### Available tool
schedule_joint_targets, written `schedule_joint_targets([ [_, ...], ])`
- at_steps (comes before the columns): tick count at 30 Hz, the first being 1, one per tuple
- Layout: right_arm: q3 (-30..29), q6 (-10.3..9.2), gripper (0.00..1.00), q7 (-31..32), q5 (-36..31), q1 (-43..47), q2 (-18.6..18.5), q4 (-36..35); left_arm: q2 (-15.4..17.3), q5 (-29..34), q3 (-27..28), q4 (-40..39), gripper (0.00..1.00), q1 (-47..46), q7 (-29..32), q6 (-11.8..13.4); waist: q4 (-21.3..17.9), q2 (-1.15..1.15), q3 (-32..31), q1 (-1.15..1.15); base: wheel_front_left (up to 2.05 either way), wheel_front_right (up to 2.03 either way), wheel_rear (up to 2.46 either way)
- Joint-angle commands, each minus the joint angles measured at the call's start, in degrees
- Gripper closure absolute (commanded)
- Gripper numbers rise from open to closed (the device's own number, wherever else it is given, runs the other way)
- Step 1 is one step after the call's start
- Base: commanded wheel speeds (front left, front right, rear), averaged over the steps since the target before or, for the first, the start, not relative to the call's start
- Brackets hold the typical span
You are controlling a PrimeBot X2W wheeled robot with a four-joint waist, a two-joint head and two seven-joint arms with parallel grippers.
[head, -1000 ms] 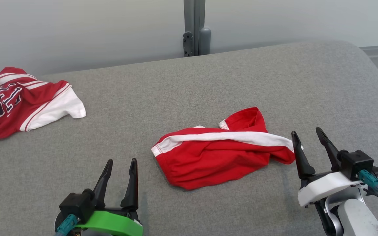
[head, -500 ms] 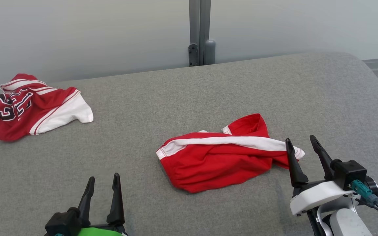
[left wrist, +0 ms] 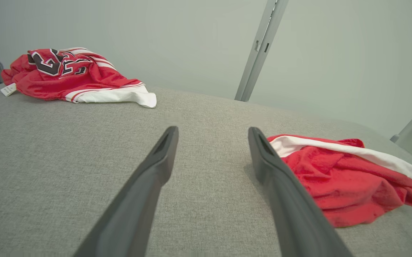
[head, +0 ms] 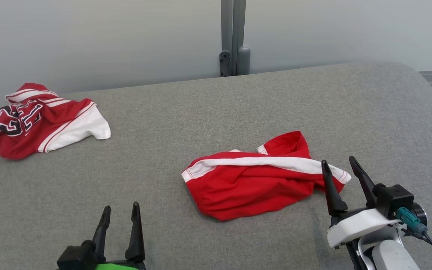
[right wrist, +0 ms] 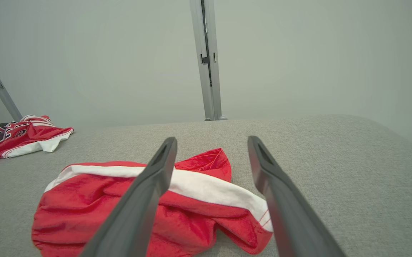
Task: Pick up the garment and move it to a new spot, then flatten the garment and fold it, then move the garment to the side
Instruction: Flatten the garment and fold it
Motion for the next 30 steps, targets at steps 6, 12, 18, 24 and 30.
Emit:
schedule_joint_targets([
  [6, -0.10, 0.00, 0.00, -0.24, -0.45, -0.49, 0.13, 0.28, -0.06, -1.57, -2.99, 3.77, 0.00, -4.34, 4.31, -1.71, -0.43, 0.00, 0.63, 0.00, 0.00, 0.00, 0.00],
  [12, 0.30, 0.00, 0.00, -0.22, -0.68, -1.46, 0.18, -0.01, -0.17, -5.79, -5.51, 7.82, 0.00, -9.99, 11.72, -3.44, -1.79, 0.00, 2.28, 0.00, 0.00, 0.00, 0.00],
  [18, 0.04, 0.00, 0.00, -0.22, -0.81, -2.44, 0.26, -0.08, -0.27, -10.95, -6.12, 11.73, 0.00, -14.95, 16.79, -3.80, -3.45, 0.00, 4.33, 0.00, 0.00, 0.00, 0.00],
  [24, -0.12, 0.00, 0.00, -0.23, -1.14, -3.22, 0.34, -0.42, -0.30, -16.53, -6.82, 15.37, 0.00, -18.88, 20.56, -3.99, -5.15, 0.00, 5.98, 0.00, 0.00, 0.00, 0.00],
  [30, -0.27, 0.00, 0.00, -0.23, -1.06, -3.82, 0.45, -0.74, -0.31, -20.70, -7.26, 18.27, 0.00, -21.62, 20.51, -3.22, -6.56, 0.00, 7.18, 0.00, 0.00, 0.00, 0.00],
])
